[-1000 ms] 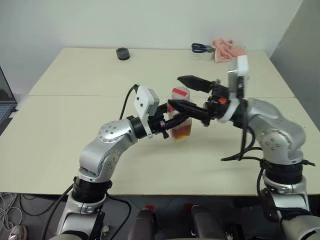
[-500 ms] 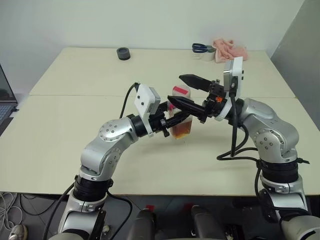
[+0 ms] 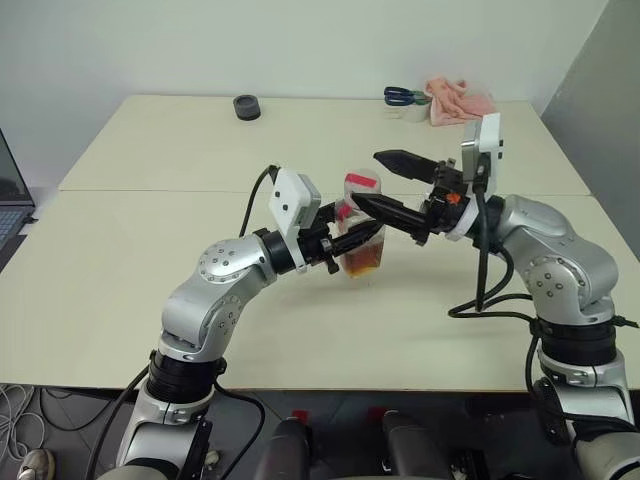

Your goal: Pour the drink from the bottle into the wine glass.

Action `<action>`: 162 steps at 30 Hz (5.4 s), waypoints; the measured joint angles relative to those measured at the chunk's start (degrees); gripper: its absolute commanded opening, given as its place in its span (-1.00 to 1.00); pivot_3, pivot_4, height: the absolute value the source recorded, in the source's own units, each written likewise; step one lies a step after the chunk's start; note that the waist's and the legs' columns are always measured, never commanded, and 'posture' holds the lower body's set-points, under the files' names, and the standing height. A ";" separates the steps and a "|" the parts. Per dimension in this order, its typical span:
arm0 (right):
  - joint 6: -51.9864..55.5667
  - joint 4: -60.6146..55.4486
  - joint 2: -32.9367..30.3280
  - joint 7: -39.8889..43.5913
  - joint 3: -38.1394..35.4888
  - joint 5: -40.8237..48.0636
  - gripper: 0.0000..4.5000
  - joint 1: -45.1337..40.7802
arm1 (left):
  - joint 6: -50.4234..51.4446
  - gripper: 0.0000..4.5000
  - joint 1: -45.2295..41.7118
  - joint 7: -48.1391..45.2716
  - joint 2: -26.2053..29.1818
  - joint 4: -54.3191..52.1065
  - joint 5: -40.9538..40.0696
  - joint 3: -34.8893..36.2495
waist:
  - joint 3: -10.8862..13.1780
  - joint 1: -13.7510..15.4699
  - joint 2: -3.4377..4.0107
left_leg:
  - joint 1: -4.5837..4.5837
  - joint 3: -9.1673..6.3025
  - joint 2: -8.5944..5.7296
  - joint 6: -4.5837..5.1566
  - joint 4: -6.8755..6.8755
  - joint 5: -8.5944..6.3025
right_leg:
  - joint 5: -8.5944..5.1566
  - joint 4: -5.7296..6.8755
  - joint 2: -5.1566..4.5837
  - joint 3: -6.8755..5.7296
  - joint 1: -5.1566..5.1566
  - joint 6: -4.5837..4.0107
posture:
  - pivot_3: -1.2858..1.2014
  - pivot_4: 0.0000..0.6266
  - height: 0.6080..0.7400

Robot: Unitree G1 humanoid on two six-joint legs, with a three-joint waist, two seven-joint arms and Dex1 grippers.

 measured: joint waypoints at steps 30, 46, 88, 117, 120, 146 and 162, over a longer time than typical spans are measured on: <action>2.46 -0.21 -2.76 1.86 -1.36 3.75 0.99 0.31 | -1.34 -0.20 -0.01 -0.14 -0.05 1.06 0.37 0.02 | 0.00 -0.03 0.00 | 0.01 0.02 0.01 0.00 0.00 0.00 | 0.00 0.01 0.01 0.01 0.00 0.00 | 0.03 -0.52 1.00; 0.35 3.23 0.37 3.06 0.73 1.41 0.58 -1.93 | -1.34 -0.20 -0.01 0.00 0.05 1.05 0.38 0.02 | 0.00 0.00 0.00 | 0.01 0.00 0.01 0.00 0.00 0.00 | 0.00 0.01 0.01 0.00 0.00 0.00 | 0.03 -0.52 1.00; -1.71 3.34 0.16 1.71 -0.08 0.37 -0.50 -2.57 | -1.25 -0.20 0.08 0.30 -0.02 1.35 0.83 -0.04 | 0.00 0.00 0.00 | 0.00 0.01 0.01 0.00 0.00 0.00 | 0.00 0.01 0.00 0.00 0.00 0.00 | 0.03 -0.52 1.00; -6.02 -8.32 0.05 4.15 5.04 -1.37 -0.50 8.23 | -14.29 -0.20 2.24 30.10 -1.82 18.53 16.35 19.35 | 0.00 0.07 -0.01 | 0.00 -0.04 0.00 -0.01 0.01 0.01 | 0.01 0.00 -0.02 -0.04 0.00 0.01 | 0.03 -0.52 1.00; -8.31 -7.54 0.48 4.75 6.66 -3.76 -0.50 8.73 | -17.95 -0.20 2.24 29.86 -1.67 22.49 16.27 20.62 | -0.01 0.10 -0.03 | 0.01 -0.03 0.00 -0.02 0.02 0.01 | 0.01 0.00 -0.02 -0.05 0.00 0.01 | 0.03 -0.52 1.00; -7.17 -5.73 0.77 -2.43 9.85 -14.26 0.98 15.15 | -27.31 -0.20 1.57 22.18 0.76 36.37 13.34 23.81 | -0.03 0.04 -0.06 | 0.01 -0.08 0.00 -0.02 0.01 0.01 | 0.01 0.02 -0.02 -0.07 -0.01 0.01 | 0.03 -0.52 1.00; -6.07 -5.78 1.41 -3.32 9.98 -14.28 1.00 15.28 | -28.05 0.80 3.22 22.40 0.96 36.83 13.48 23.92 | -0.04 0.00 -0.06 | 0.02 -0.07 0.00 -0.02 0.01 0.01 | 0.01 0.03 -0.03 -0.07 0.00 0.01 | 0.03 -0.52 1.00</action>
